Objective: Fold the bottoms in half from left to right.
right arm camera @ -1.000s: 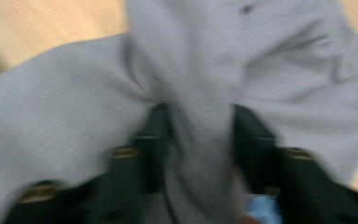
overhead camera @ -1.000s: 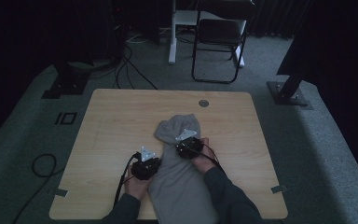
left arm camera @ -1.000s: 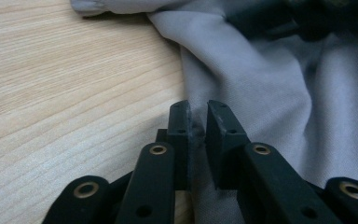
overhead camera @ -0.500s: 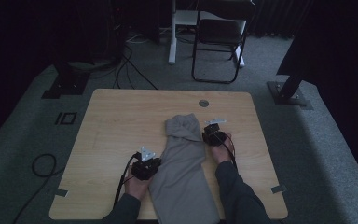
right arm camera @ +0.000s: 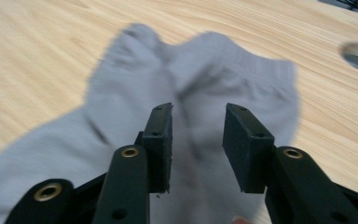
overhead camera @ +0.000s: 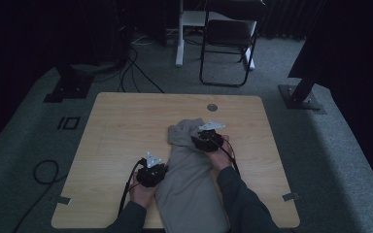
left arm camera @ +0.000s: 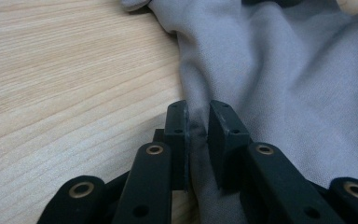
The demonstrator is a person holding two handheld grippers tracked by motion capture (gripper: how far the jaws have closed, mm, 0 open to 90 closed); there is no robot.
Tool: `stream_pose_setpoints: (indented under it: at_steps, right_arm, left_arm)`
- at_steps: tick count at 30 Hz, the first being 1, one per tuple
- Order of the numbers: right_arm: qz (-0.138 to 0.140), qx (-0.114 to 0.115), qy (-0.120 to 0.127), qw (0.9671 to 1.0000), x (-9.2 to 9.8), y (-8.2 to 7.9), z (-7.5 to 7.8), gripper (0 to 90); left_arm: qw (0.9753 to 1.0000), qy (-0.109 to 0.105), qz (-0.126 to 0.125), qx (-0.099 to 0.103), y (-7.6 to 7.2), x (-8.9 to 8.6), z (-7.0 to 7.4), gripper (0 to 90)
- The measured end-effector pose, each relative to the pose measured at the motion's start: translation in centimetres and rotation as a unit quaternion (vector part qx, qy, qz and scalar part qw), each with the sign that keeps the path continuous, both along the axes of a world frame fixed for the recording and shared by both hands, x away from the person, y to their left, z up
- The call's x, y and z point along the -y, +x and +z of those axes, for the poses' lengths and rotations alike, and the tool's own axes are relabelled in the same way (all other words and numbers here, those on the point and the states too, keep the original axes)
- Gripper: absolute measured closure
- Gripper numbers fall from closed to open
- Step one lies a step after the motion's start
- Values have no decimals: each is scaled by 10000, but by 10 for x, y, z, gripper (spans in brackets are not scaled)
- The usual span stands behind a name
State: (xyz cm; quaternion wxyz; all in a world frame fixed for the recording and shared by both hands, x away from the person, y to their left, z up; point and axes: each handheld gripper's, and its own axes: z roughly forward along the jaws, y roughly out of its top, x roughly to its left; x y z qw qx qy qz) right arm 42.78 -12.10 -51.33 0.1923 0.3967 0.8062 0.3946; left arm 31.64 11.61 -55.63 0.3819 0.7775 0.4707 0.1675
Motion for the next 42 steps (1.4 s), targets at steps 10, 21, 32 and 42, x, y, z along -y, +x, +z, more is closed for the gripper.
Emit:
stream_pose_setpoints:
  at_steps: [10,21,32,42]
  right_arm:
    - [438,28,-461,9980,-44,8,-10,418]
    - [-501,-241,-527,9971,-22,32,-9,771]
    - [-1184,-527,-345,9910,27,41,-8,686]
    - [-879,-569,116,9944,31,39,-13,711]
  left_arm:
    - [10000,10,8,-17,0,0,0,770]
    - [10000,-15,14,-21,0,0,0,773]
    - [10000,-36,35,-33,0,-1,0,767]
    - [10000,-26,-32,-28,-2,-1,0,826]
